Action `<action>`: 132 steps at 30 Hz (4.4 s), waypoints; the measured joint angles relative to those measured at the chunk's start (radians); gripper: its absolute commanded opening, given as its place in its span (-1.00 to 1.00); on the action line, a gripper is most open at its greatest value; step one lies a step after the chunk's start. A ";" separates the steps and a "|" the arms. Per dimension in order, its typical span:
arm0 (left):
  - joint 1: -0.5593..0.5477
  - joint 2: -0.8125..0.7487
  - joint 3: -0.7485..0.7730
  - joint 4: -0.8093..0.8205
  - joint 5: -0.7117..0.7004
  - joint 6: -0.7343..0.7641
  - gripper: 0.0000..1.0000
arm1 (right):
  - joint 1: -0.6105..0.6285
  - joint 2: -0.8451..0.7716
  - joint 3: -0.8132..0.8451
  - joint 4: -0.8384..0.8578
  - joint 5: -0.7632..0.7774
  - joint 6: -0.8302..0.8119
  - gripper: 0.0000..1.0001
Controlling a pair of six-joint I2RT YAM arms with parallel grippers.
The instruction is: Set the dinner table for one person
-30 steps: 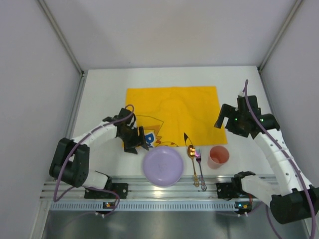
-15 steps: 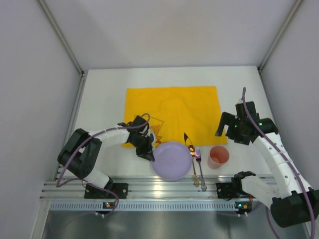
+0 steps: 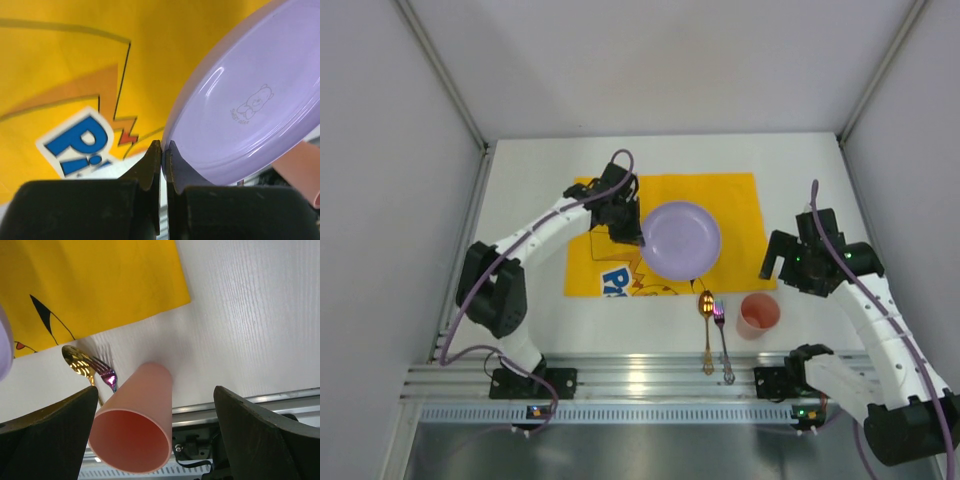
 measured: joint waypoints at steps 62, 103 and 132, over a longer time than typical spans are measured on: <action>0.186 0.441 0.413 -0.086 -0.045 0.062 0.80 | 0.040 0.343 0.525 -0.092 0.029 -0.035 -1.00; -0.211 0.186 0.221 -0.123 0.031 0.225 0.49 | -0.048 0.855 1.089 0.072 -0.013 -0.055 0.99; -0.665 0.499 0.352 -0.121 -0.244 -0.219 -0.30 | 0.049 0.053 0.387 -0.022 -0.091 0.003 0.99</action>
